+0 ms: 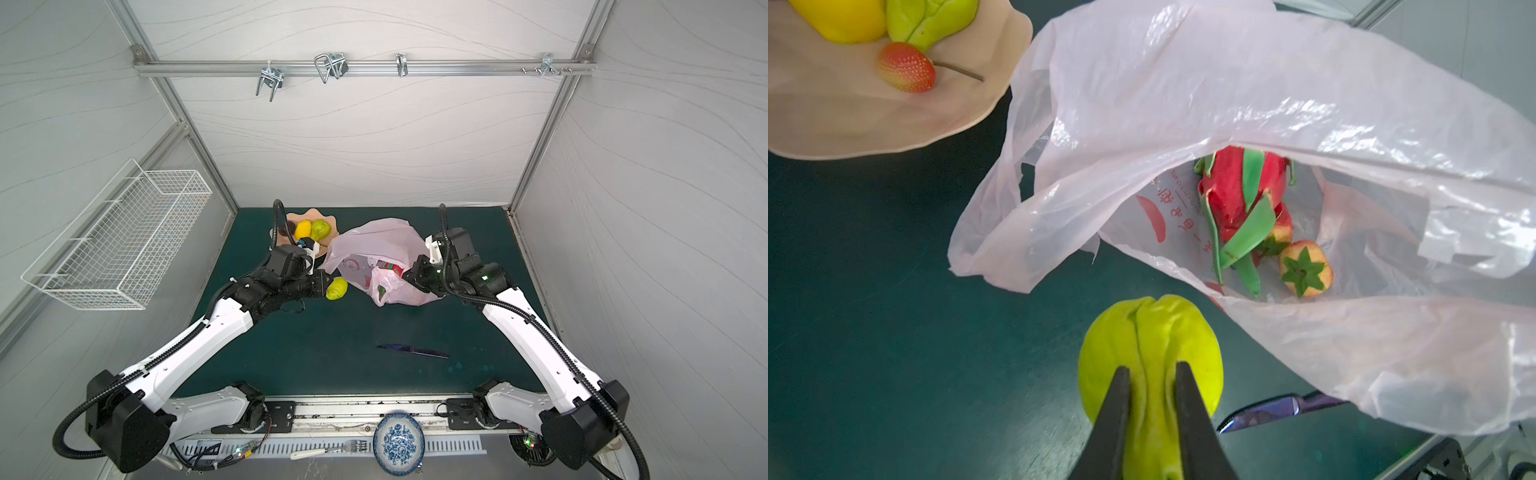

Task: Place the fruits into the plastic bag
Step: 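Lift the green pear with the left gripper and carry it to the bag opening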

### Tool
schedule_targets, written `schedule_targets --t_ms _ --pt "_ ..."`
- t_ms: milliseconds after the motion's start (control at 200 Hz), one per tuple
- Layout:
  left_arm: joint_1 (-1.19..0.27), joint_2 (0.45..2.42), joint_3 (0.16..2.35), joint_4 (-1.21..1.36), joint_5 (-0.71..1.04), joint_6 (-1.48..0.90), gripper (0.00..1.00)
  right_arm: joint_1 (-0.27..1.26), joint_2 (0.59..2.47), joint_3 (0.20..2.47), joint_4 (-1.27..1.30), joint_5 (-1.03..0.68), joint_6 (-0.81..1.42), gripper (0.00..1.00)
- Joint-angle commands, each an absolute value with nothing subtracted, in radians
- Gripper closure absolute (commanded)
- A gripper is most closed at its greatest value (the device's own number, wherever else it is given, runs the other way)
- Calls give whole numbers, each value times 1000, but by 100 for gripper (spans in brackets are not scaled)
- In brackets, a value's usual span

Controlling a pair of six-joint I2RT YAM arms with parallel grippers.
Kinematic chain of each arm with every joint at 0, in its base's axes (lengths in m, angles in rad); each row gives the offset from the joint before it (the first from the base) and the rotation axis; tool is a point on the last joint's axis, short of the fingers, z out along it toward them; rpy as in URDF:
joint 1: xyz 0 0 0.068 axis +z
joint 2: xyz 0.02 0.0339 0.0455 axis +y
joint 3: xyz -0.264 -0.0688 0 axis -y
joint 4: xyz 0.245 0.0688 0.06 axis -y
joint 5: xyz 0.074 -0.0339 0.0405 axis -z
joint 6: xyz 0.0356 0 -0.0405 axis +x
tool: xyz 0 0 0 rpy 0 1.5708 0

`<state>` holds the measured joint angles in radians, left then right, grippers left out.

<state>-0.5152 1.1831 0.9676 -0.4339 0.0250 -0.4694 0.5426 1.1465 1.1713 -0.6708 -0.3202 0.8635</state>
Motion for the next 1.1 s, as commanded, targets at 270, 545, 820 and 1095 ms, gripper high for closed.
schedule_targets --t_ms 270,545,820,1095 --pt "-548 1331 1005 -130 -78 -818 100 545 1110 1160 -671 -315 858 100" --pt "-588 1402 987 -15 -22 -956 100 557 1117 1158 -654 -313 865 100" --pt "-678 1402 952 -17 11 -929 100 558 1123 1159 -645 -311 867 100" --pt "-788 1353 897 -87 -35 -797 100 558 1133 1170 -651 -310 868 100"
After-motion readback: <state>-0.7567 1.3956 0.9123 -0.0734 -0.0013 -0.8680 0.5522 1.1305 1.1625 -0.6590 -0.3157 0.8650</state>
